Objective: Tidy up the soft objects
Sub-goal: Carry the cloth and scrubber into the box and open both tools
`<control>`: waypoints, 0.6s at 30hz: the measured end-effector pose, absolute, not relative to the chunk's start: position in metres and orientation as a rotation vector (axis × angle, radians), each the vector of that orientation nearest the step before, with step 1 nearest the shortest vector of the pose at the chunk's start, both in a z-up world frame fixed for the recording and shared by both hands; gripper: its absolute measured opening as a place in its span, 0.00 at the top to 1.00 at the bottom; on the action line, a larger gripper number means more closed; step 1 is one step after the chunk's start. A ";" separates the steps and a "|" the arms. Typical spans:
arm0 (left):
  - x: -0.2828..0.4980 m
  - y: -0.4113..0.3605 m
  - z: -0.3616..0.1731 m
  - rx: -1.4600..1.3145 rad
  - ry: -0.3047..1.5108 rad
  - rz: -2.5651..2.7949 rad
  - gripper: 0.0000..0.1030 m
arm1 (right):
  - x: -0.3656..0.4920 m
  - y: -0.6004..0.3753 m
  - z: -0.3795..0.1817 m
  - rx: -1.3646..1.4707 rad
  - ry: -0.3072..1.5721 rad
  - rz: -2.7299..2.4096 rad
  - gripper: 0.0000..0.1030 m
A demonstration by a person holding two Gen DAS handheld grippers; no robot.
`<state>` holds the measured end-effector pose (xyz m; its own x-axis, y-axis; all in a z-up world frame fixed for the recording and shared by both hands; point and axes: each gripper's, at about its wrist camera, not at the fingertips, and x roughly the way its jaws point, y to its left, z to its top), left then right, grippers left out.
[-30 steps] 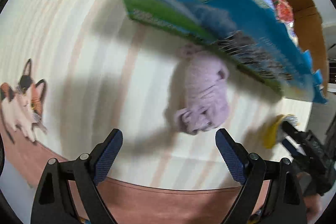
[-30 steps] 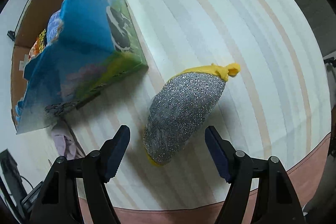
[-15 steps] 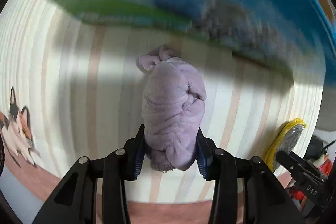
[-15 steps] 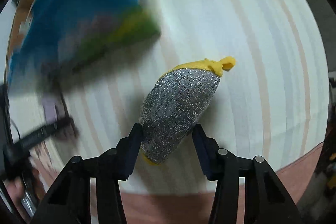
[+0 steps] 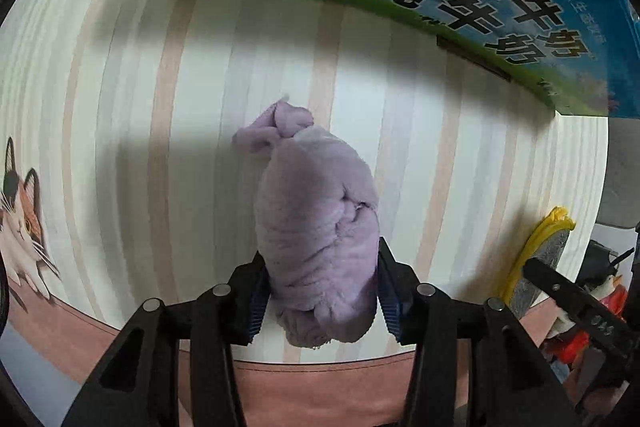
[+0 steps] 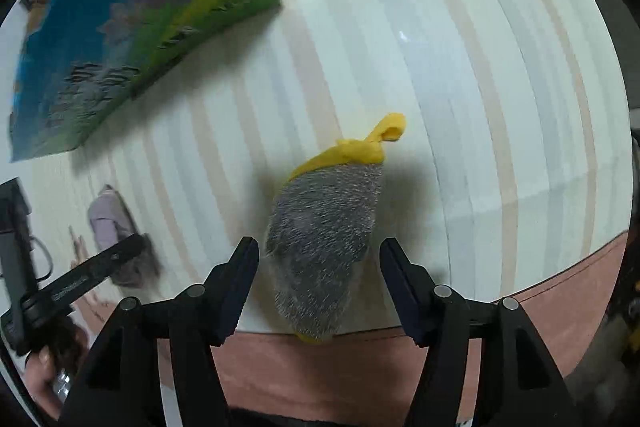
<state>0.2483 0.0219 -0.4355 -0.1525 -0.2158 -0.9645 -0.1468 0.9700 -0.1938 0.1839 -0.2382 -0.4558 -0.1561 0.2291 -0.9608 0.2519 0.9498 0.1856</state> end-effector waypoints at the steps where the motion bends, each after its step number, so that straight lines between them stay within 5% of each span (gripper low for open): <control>1: 0.250 0.025 -0.437 -0.265 1.725 -0.053 0.64 | 0.180 -0.232 -0.459 0.346 1.742 -0.020 0.48; 9: 0.217 0.003 -0.372 -0.280 1.636 -0.116 0.70 | 0.174 -0.199 -0.423 0.271 1.716 0.080 0.53; 18: 0.271 0.023 -0.236 -0.270 1.375 -0.205 0.70 | 0.235 -0.181 -0.271 0.159 1.457 0.247 0.53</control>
<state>0.2707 0.0229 -0.2356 0.1850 -0.2997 -0.9359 -0.0140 0.9515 -0.3075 0.2348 -0.1805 -0.2713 0.0944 0.2615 -0.9606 -0.0696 0.9643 0.2557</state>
